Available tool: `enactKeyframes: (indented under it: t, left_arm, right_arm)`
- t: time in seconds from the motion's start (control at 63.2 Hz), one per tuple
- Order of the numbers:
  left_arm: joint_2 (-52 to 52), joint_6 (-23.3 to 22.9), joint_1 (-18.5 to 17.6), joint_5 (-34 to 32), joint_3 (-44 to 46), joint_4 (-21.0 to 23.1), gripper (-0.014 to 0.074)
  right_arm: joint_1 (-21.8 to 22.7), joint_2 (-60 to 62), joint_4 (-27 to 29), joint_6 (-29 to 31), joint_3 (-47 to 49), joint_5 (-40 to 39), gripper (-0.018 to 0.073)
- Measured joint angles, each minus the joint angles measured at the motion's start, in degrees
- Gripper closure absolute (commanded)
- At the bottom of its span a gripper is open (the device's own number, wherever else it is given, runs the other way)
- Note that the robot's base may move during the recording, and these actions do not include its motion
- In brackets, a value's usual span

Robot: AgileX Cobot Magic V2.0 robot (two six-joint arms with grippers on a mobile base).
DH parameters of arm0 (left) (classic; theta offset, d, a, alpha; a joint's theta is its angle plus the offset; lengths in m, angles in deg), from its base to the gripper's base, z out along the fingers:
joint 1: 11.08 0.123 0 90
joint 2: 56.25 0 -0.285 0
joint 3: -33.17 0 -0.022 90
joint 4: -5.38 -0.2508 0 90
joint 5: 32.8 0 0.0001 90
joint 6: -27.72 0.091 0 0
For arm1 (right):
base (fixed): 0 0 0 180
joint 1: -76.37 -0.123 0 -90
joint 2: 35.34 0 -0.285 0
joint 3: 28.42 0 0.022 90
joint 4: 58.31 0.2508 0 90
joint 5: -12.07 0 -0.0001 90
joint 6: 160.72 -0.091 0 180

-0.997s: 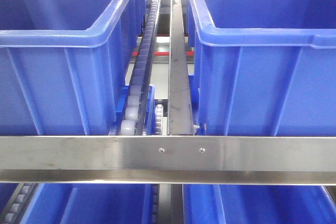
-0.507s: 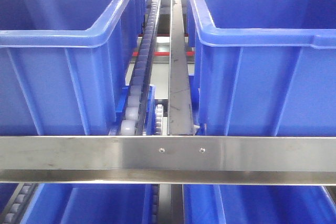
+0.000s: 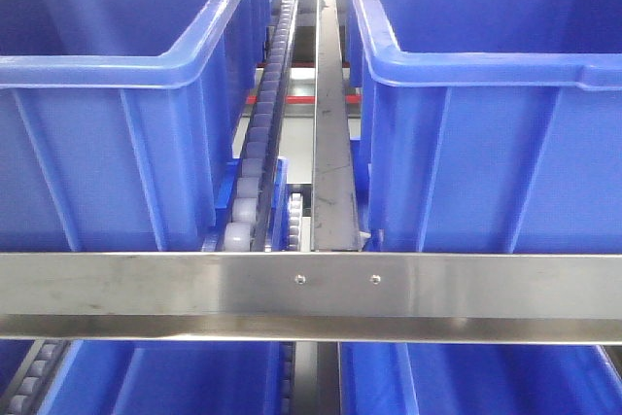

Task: Pick and sort blue part to right shelf
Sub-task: 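Lower both bottles into the blue bins and open both grippers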

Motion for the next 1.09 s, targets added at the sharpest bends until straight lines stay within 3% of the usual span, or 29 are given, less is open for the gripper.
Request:
enactKeyframes:
  t: [0.127,0.222,0.665,0.76,0.918,0.997,1.092]
  left_arm:
    - [-8.07,0.64,-4.52,-5.6,1.39,-1.44,0.0212]
    - [-14.0,1.06,-5.75,-9.6,2.18,-2.41,0.0212]
    - [-36.95,1.06,-5.89,-15.08,12.49,-2.69,0.0209]
    - [-39.81,1.06,-5.89,-15.31,14.55,-2.69,0.0196]
    - [-41.98,1.06,-5.89,-15.31,16.43,-2.69,0.0039]
    - [-42.18,1.06,-5.89,-15.31,16.98,-2.69,-0.0027]
    - [-42.18,1.06,-4.94,-14.83,17.6,-2.14,-0.0034]
  right_arm:
    - [-1.65,-6.97,0.0,0.0,1.7,-3.59,0.0166]
    - [-2.18,-13.51,0.0,0.0,3.37,-6.77,0.0166]
    - [-3.13,-35.95,-0.09,0.0,10.04,-18.02,0.016]
    - [-3.13,-37.87,-0.09,0.0,10.17,-20.65,0.0111]
    - [-3.13,-39.29,-0.22,0.0,10.17,-24.98,-0.0081]
    - [-3.13,-39.38,-0.22,0.0,10.28,-25.66,-0.0071]
    - [-3.13,-39.38,-0.22,0.0,10.28,-25.4,-0.0071]
